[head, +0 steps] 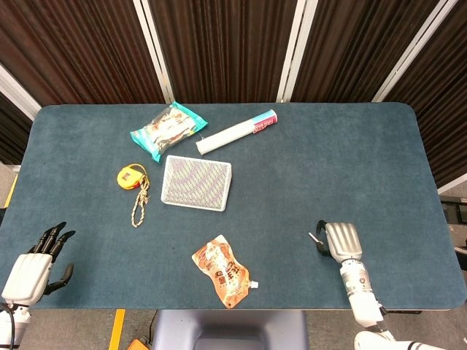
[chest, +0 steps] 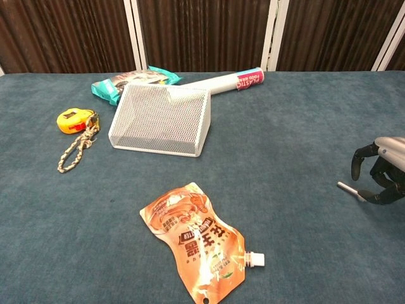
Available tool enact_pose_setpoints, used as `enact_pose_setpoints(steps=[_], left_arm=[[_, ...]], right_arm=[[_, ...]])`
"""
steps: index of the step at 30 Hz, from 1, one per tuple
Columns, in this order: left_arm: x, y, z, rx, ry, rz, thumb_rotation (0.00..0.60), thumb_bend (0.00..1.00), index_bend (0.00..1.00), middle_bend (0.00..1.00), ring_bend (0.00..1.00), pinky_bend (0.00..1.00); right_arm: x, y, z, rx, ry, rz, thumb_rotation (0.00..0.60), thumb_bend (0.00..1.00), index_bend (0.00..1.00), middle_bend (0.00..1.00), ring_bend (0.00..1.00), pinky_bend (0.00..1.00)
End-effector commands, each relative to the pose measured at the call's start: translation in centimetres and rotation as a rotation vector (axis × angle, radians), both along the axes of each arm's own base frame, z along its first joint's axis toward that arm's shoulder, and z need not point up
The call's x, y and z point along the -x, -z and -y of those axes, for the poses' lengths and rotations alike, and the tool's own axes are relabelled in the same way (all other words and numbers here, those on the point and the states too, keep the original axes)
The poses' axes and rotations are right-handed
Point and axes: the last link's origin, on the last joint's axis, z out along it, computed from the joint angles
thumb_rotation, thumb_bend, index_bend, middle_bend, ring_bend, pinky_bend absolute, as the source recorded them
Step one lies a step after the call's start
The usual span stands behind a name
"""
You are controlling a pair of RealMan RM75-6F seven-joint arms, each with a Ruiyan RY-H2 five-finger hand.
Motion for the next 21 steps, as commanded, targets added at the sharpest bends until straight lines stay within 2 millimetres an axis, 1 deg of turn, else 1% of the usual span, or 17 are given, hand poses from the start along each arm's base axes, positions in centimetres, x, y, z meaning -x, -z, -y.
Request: enact_pose_setpoints(steps=[1, 8, 21], left_arm=[[-0.03, 0.01, 0.02, 0.001, 0.002, -0.001, 0.600, 0.46, 0.14, 0.03, 0.07, 0.36], [-0.03, 0.01, 0.01, 0.003, 0.002, 0.001, 0.600, 0.46, 0.14, 0.03, 0.07, 0.36], [-0.11, 0.13, 0.07, 0.012, 0.005, -0.004, 0.600, 0.46, 0.14, 0.03, 0.07, 0.36]], right_arm=[[0.06, 0.21, 0.07, -0.008, 0.005, -0.003, 0.600, 0.42, 0.57, 0.98, 0.94, 1.00], [0.18, 0.60, 0.22, -0.020, 0.018, -0.008, 0.600, 0.42, 0.57, 0.98, 0.94, 1.00], [0.24, 0.64, 0.29, -0.034, 0.026, -0.013, 0.600, 0.42, 0.56, 0.98, 0.94, 1.00]])
